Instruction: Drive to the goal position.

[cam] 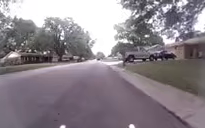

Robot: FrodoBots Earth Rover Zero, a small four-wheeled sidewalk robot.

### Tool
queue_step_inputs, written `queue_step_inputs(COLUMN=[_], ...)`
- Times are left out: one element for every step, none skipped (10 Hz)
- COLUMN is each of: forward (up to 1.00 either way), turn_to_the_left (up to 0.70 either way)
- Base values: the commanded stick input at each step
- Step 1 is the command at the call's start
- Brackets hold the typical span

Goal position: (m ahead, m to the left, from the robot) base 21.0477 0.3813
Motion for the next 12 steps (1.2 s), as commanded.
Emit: queue_step_inputs(forward=[1.00, 1.00, 1.00, 1.00, 1.00, 1.00, 1.00, 1.00, 1.00, 1.00, 1.00, 1.00], turn_to_the_left=[0.00, 0.00, 0.00, 0.00, 0.00, 0.00, 0.00, 0.00, 0.00, 0.00, 0.00, 0.00])
